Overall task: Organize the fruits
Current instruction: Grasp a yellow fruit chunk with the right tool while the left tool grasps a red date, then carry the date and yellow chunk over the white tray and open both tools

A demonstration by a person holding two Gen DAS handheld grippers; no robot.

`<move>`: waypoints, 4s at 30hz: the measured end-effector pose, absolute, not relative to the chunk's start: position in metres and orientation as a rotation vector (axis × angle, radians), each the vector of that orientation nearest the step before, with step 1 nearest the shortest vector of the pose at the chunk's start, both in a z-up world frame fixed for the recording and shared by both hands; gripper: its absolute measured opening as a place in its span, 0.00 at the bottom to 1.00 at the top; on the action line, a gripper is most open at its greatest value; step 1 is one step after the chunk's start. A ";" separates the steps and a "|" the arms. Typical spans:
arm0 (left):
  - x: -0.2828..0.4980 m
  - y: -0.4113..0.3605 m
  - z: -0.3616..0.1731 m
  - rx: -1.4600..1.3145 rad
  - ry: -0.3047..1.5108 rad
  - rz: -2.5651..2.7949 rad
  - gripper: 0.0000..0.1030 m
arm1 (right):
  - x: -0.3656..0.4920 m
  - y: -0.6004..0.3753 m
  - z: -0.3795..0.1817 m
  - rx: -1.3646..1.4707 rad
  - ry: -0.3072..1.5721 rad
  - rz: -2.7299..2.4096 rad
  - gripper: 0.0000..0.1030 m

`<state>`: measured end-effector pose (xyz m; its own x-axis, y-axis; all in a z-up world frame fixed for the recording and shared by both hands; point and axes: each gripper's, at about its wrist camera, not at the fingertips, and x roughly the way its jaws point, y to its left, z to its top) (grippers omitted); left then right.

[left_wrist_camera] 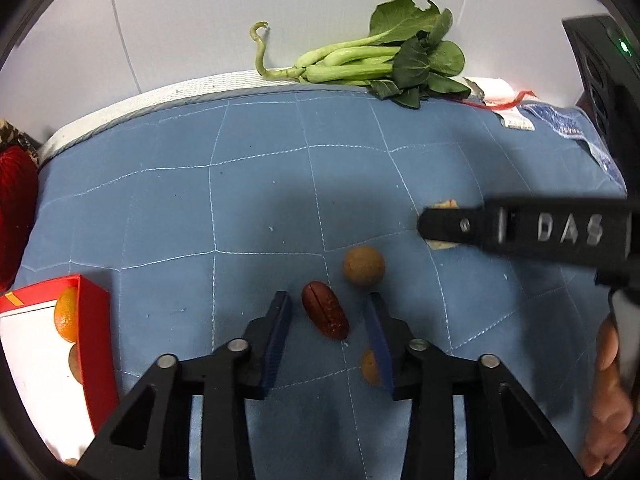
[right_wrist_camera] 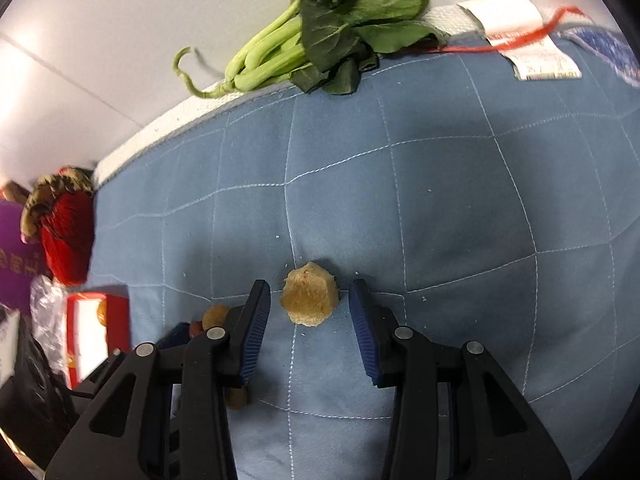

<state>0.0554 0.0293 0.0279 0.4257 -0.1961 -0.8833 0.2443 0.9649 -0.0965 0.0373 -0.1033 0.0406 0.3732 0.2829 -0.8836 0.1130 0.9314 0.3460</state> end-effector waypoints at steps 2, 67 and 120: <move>0.058 0.032 0.027 0.024 1.097 -0.271 0.28 | 0.037 -0.102 0.039 0.368 1.192 0.103 0.30; -0.094 0.201 0.131 0.008 0.750 0.376 0.16 | -0.061 0.111 0.064 0.179 1.073 0.817 0.27; -0.104 0.192 0.152 -0.030 0.658 0.377 0.20 | -0.044 0.080 0.085 0.310 1.006 0.794 0.29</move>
